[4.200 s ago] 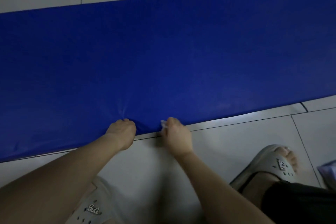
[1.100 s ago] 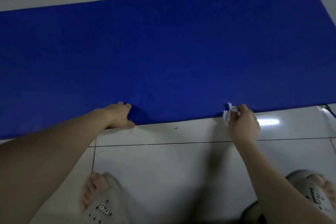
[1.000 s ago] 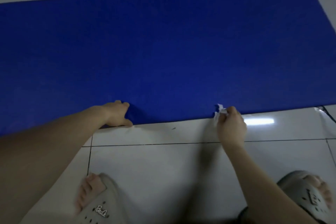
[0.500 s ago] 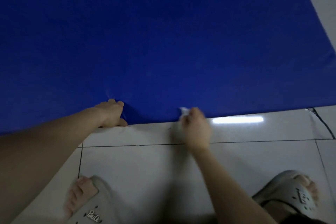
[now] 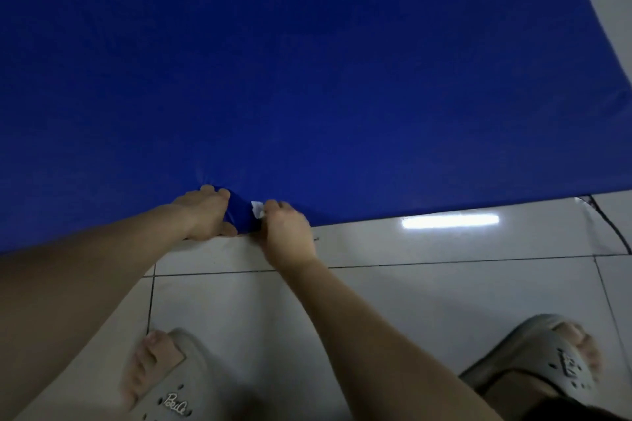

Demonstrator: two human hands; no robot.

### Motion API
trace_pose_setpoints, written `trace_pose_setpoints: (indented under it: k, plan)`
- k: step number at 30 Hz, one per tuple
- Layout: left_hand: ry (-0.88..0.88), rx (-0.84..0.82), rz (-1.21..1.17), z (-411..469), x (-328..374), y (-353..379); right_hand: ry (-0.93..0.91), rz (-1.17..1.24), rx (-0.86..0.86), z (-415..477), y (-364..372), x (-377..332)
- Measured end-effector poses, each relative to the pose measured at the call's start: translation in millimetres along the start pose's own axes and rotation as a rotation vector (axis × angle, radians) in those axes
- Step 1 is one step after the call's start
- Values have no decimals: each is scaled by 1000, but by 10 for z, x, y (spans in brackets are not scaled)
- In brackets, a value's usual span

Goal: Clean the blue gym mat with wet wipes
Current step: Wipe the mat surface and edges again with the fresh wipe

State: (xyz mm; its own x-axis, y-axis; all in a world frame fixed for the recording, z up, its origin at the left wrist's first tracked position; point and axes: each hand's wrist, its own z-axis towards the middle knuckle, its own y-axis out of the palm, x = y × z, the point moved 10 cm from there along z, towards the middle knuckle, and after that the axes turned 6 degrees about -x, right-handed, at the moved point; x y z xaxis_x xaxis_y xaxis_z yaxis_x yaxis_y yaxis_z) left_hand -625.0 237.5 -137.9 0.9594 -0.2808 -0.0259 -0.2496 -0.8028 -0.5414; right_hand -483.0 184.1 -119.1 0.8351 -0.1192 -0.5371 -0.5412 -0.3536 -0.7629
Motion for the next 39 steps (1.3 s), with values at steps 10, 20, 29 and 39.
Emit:
trace_pose_setpoints:
  k: [10, 20, 29, 39]
  plan:
    - [3, -26, 5, 10, 34, 31, 424, -91, 441, -699, -1414, 2077]
    - [-8, -18, 25, 16, 24, 18, 188, 162, 219, -280, -409, 588]
    - [-7, -33, 25, 44, -1, 57, 315, 3, 415, -608, -957, 1446]
    - [-42, 1, 107, -140, 211, -56, 688, 150, 570, -1004, -1551, 2609]
